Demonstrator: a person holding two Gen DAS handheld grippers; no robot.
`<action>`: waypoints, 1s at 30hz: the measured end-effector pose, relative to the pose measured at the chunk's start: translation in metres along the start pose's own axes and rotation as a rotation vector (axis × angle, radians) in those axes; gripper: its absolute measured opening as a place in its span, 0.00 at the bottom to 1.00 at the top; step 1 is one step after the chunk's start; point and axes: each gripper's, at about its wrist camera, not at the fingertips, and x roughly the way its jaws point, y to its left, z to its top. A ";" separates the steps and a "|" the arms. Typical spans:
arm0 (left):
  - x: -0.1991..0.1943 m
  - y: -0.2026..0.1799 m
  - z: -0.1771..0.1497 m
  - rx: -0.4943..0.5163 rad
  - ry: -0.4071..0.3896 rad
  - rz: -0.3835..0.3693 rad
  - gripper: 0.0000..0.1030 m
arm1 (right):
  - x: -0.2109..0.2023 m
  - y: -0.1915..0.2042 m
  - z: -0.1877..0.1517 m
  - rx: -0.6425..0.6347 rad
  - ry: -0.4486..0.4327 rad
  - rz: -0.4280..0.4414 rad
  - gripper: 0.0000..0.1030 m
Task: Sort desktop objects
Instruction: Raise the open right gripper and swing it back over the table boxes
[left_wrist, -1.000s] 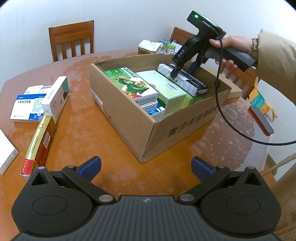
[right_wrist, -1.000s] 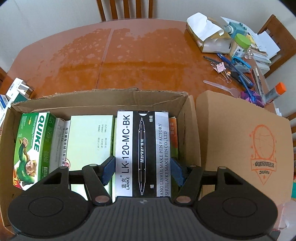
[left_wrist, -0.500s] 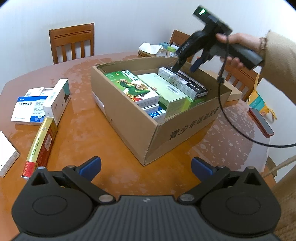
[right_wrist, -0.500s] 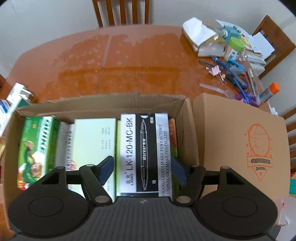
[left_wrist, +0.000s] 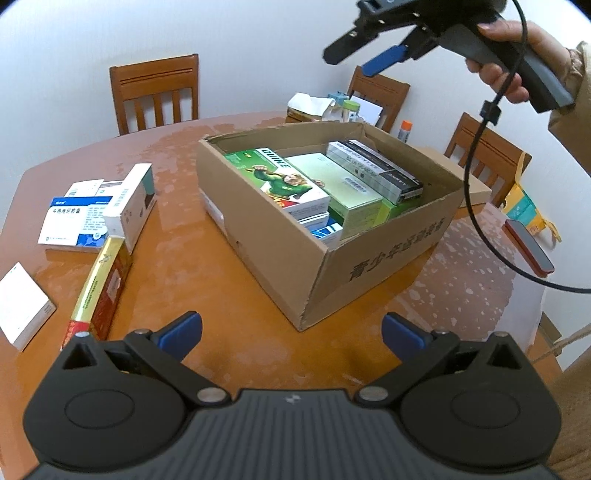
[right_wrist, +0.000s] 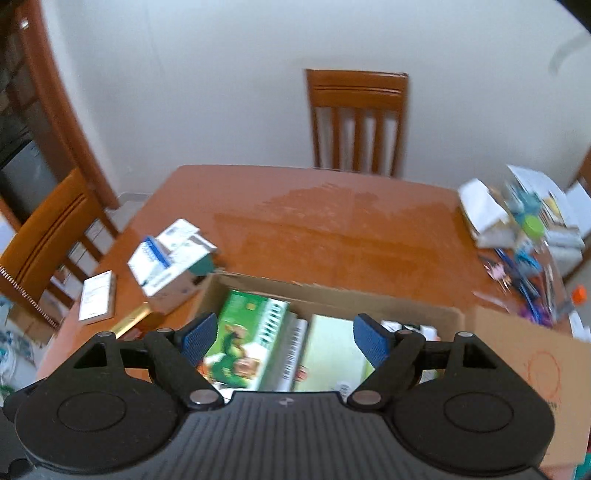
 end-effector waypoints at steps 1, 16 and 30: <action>-0.001 0.002 -0.001 -0.005 -0.003 0.004 1.00 | 0.002 0.005 0.004 -0.011 0.003 0.005 0.84; -0.016 0.056 -0.013 -0.080 -0.038 0.085 1.00 | 0.066 0.136 0.024 -0.059 0.064 0.213 0.87; 0.004 0.119 0.009 -0.069 -0.053 0.160 1.00 | 0.059 0.122 -0.008 0.174 0.087 0.266 0.88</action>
